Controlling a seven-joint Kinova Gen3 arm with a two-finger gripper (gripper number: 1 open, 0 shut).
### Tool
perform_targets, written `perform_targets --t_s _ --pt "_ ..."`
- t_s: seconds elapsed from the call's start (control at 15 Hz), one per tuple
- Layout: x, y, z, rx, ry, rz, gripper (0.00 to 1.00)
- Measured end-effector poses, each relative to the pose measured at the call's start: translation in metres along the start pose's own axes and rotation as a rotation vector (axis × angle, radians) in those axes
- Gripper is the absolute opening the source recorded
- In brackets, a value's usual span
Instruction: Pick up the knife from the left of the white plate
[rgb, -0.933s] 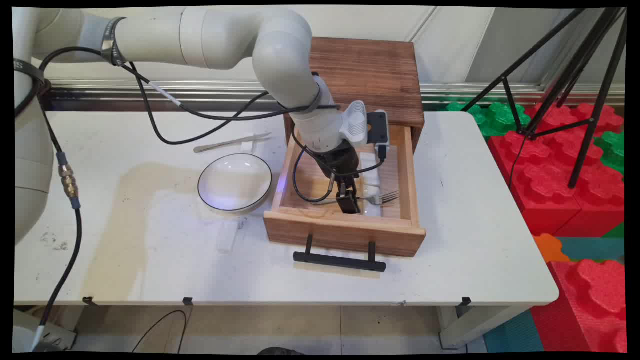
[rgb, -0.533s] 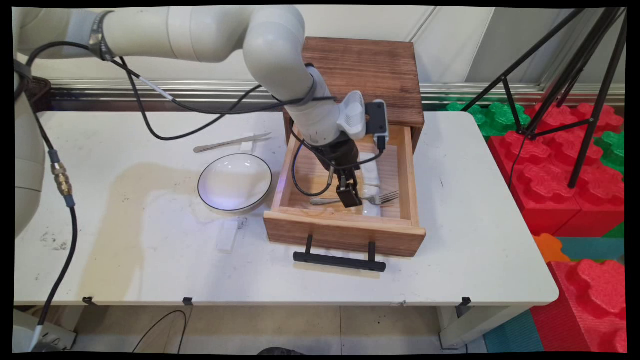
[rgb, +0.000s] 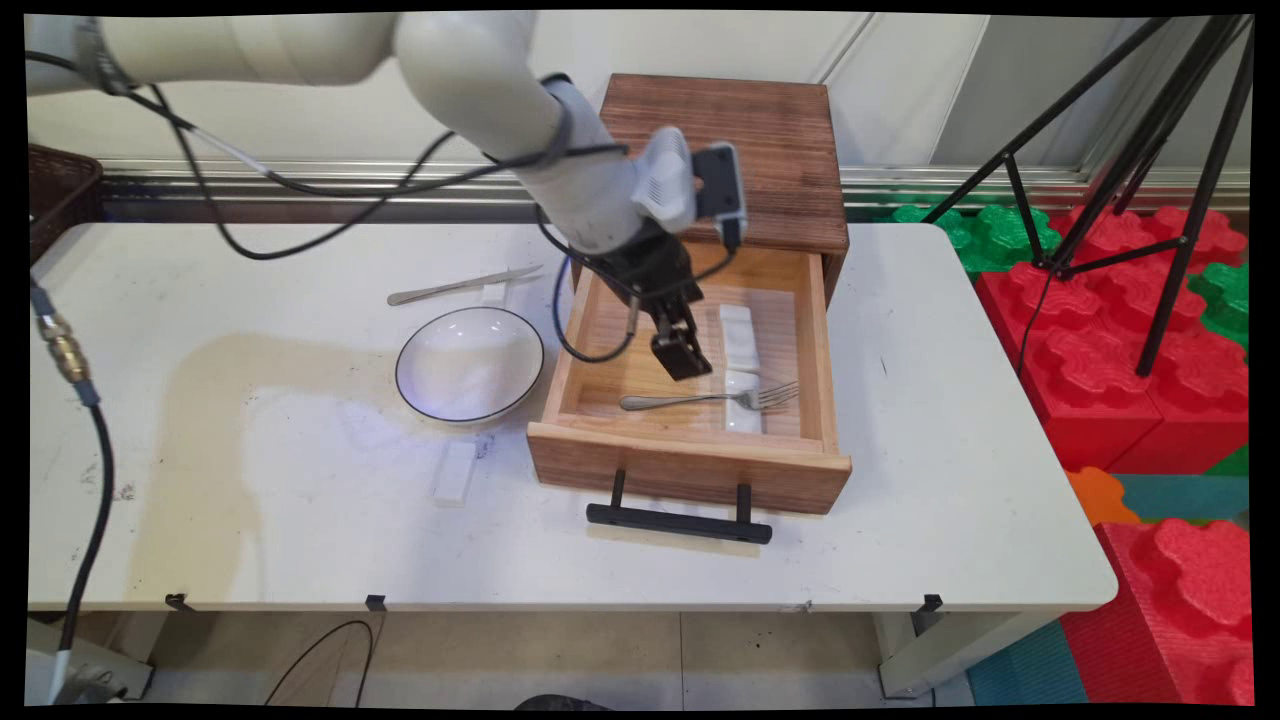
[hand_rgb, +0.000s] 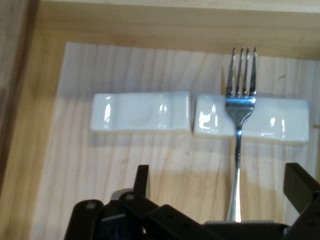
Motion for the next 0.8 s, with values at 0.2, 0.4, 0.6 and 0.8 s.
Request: perform_targets --t_s 0.2,0.4,0.6,0.8 --pt "-0.011 -0.002 -0.018 0.026 0.015 -0.020 1.00" --pt "-0.024 -0.005 -0.037 0.052 0.031 -0.047 1.00" --pt "-0.035 -0.007 -0.054 0.074 0.042 -0.068 1.00" --pt "-0.048 -0.010 -0.070 0.096 0.049 -0.086 1.00"
